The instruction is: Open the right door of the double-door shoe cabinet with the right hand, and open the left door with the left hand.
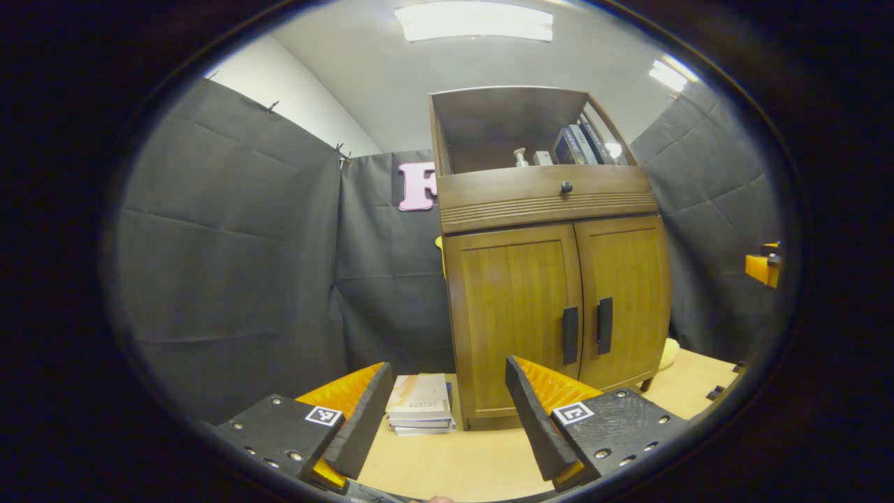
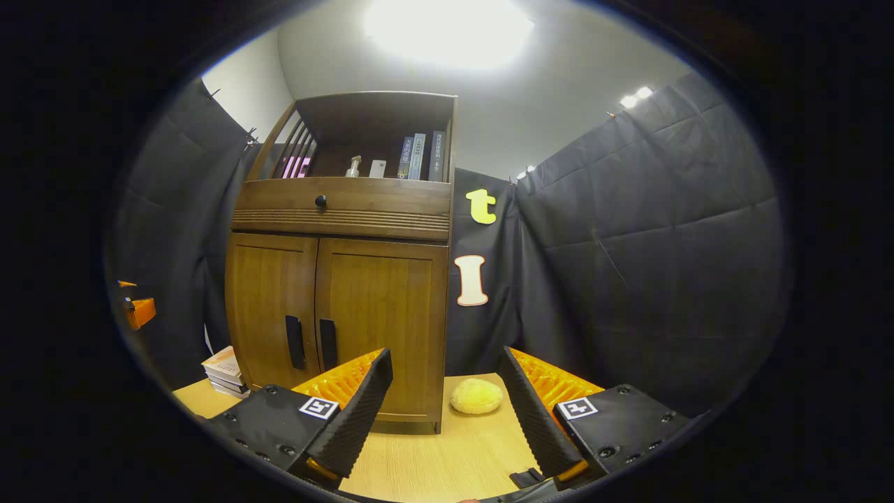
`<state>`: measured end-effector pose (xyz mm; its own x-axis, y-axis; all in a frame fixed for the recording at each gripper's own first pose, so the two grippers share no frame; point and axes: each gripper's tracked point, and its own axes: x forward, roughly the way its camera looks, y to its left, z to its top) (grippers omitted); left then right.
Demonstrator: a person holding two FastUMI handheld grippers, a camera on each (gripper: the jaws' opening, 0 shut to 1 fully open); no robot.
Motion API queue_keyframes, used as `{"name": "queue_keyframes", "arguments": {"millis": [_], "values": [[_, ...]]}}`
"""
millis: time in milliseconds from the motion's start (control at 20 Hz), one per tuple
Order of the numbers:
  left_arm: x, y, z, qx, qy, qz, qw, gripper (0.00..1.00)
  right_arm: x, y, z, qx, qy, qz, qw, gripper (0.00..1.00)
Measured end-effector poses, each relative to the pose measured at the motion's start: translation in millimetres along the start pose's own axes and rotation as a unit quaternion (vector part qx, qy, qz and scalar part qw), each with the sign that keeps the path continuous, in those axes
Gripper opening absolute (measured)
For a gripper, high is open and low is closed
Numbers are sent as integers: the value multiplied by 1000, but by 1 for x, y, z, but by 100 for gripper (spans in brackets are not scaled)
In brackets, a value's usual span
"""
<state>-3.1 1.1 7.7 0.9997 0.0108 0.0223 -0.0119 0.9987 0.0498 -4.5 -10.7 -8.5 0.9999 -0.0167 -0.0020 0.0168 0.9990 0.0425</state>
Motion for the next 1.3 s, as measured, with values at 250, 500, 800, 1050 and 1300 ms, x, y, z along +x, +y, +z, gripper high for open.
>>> {"name": "queue_keyframes", "arguments": {"millis": [250, 500, 800, 1050, 1300], "values": [[0, 1, 0, 3, -7, 4, 1000, 94, 10, 5, 2, -1, -4, 10, 1000, 98], [1, 0, 4, 8, -23, 8, 1000, 94, 25, 11, 1, 1, -4, 15, 1000, 96], [3, 1, 5, 14, -35, 9, 999, 94, 61, 39, 7, 20, -12, 44, 999, 98], [6, 7, 3, 13, -35, 34, 999, 94, 96, 69, 19, 33, -33, 69, 997, 98], [11, 14, 0, 18, -25, 79, 996, 94, 124, 96, 18, 40, -35, 90, 995, 97]]}}
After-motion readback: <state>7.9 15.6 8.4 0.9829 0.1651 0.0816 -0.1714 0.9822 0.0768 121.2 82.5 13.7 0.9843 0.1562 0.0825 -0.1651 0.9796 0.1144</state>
